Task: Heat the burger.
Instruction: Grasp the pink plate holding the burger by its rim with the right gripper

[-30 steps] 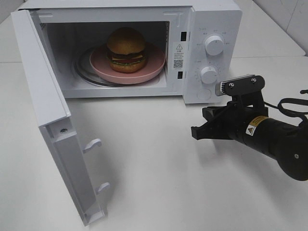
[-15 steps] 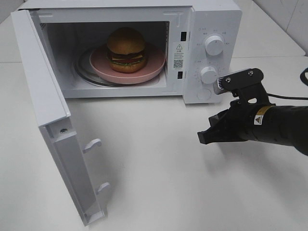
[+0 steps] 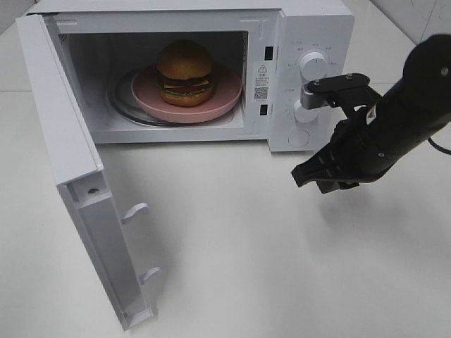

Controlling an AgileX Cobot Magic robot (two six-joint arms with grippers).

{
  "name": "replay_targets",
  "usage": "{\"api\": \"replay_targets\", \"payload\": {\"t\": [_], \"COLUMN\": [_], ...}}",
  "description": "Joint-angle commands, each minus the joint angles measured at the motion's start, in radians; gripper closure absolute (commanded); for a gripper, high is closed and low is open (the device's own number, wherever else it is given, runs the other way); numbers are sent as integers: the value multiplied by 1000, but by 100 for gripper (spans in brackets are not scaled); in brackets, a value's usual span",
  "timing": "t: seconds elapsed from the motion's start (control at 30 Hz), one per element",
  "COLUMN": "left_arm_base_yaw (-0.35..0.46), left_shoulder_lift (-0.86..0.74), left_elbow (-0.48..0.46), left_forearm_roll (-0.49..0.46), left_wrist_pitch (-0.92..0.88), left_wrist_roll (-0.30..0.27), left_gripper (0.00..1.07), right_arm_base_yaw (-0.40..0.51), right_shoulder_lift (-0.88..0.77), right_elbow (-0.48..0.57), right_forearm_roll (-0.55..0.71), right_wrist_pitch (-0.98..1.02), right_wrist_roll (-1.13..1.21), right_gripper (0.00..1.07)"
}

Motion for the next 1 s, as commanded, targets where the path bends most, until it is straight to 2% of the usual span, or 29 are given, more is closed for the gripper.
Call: {"api": "replay_targets", "payload": {"t": [0.03, 0.07, 0.13, 0.17, 0.23, 0.33, 0.4, 0.5, 0.57, 0.67, 0.7, 0.9, 0.93, 0.97, 1.0], "left_arm_base_yaw": [5, 5, 5, 5, 5, 5, 5, 5, 5, 5, 5, 5, 5, 5, 5], "left_shoulder_lift": [-20, -20, -20, -20, -20, -20, -20, -20, -20, -20, -20, -20, -20, -20, -20], "left_elbow": [3, 3, 3, 3, 3, 3, 3, 3, 3, 3, 3, 3, 3, 3, 3], "left_forearm_roll": [-5, -5, -5, -5, -5, -5, -5, -5, -5, -5, -5, -5, -5, -5, -5], "left_wrist_pitch": [-15, -15, -15, -15, -15, -15, -15, -15, -15, -15, -15, -15, -15, -15, -15], "left_wrist_roll": [-3, -3, -3, -3, -3, -3, -3, -3, -3, -3, -3, -3, -3, -3, -3], "left_gripper": [106, 106, 106, 106, 106, 106, 106, 106, 106, 106, 106, 106, 106, 106, 106], "right_arm_base_yaw": [-3, -3, -3, -3, -3, -3, -3, -3, -3, -3, 2, 88, 120, 120, 146], "right_shoulder_lift": [-8, -8, -8, -8, -8, -8, -8, -8, -8, -8, -8, -8, -8, -8, -5], "right_elbow": [-65, -65, -115, -115, -128, -128, -128, -128, -128, -128, -128, -128, -128, -128, -140], "right_forearm_roll": [121, 121, 251, 251, 351, 385, 471, 485, 554, 576, 619, 661, 660, 660, 660], "right_wrist_pitch": [152, 152, 207, 207, 215, 215, 224, 227, 239, 239, 237, 171, 143, 143, 132], "right_wrist_roll": [4, 4, 1, 1, -36, -61, -171, -195, -317, -341, -410, -634, -699, -699, -753], "right_gripper": [96, 96, 95, 95, 94, 94, 93, 93, 92, 91, 89, 83, 78, 78, 72]}}
